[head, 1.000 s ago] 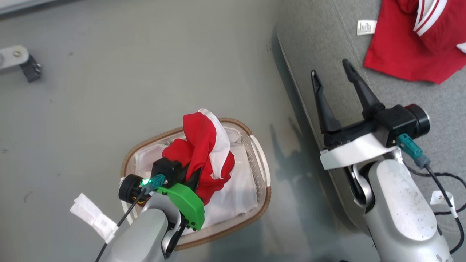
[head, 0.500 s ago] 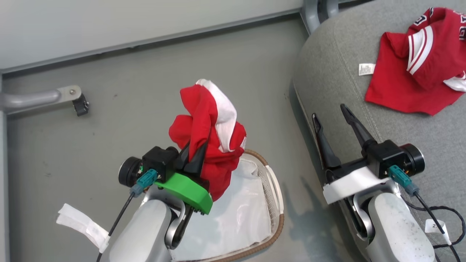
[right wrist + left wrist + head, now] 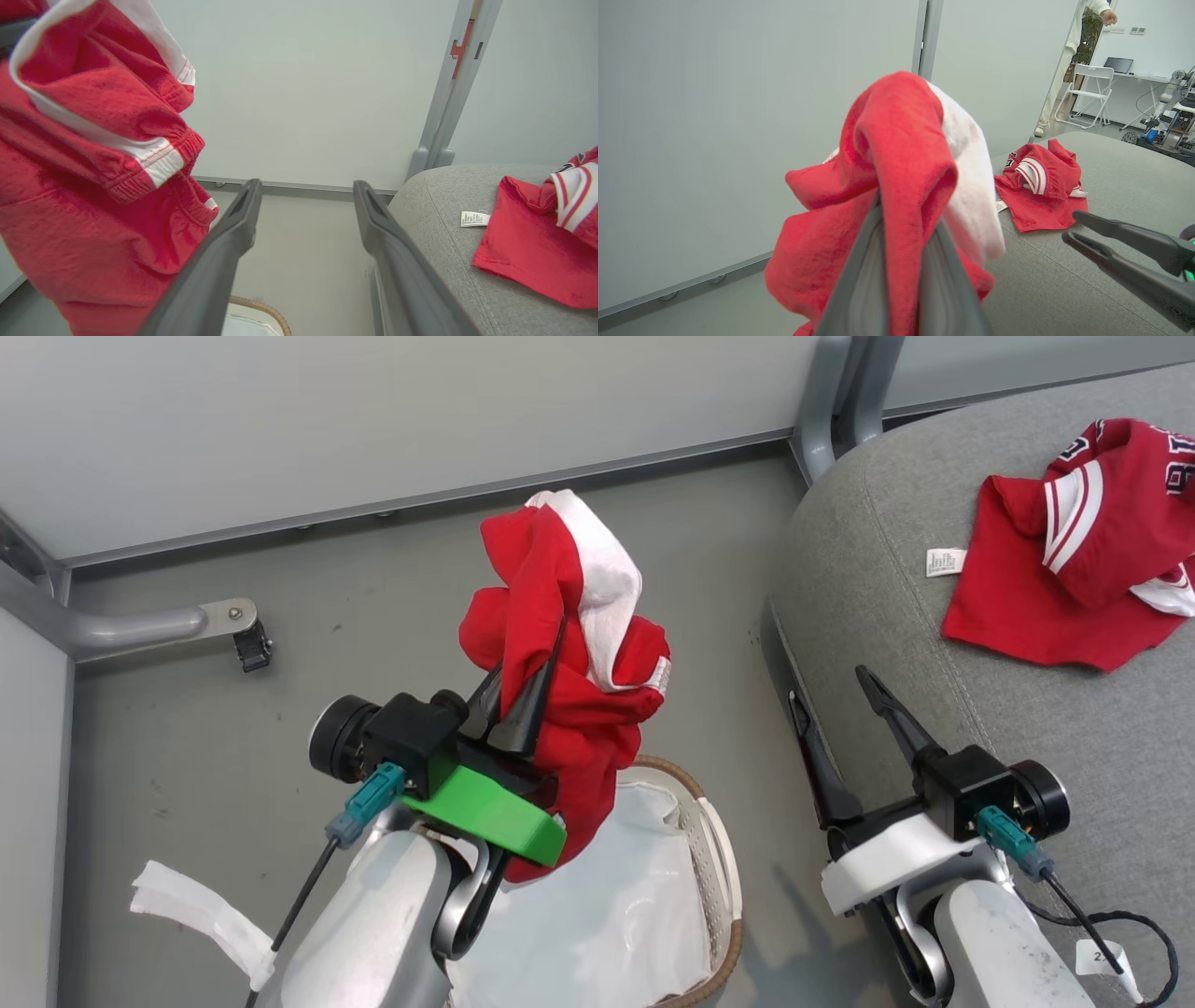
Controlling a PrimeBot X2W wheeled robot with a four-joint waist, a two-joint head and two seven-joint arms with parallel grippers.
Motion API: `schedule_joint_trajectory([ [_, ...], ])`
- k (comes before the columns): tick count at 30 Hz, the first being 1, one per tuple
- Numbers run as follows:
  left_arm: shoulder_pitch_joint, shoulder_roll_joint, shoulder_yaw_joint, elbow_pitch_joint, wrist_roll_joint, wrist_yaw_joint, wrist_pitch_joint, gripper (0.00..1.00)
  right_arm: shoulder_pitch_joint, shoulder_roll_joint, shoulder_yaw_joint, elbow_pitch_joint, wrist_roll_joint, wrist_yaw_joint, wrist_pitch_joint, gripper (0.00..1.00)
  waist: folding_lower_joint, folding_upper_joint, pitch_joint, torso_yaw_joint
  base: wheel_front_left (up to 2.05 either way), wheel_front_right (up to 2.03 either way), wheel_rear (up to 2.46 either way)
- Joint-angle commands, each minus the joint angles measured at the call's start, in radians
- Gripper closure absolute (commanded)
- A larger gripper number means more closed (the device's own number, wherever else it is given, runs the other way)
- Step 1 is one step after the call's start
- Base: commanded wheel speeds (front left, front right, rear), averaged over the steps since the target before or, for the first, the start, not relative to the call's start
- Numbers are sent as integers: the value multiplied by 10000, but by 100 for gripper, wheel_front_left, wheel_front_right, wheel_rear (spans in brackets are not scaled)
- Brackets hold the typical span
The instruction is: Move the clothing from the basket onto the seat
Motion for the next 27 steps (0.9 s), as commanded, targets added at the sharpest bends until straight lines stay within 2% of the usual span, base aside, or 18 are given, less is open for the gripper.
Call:
schedule_joint_trajectory([
  [1,156,35,2,-100,66,-22,-37,100,169,-37,52,48,-8,-14,-22,0,1,0,-92,58,0,0,0],
  [7,287,53,-84,-245,100,-23,-37,100,287,-32,623,116,-192,-14,-22,0,1,0,-254,169,0,0,0],
  [21,98,-80,-739,-180,-169,-23,-37,100,-1063,-139,3366,-213,-258,-14,-22,0,1,0,-150,918,0,0,0],
  [27,-77,-156,-1032,-124,-254,-23,-37,100,-1607,-174,3841,355,-285,-14,-22,0,1,0,-50,1238,0,0,0],
])
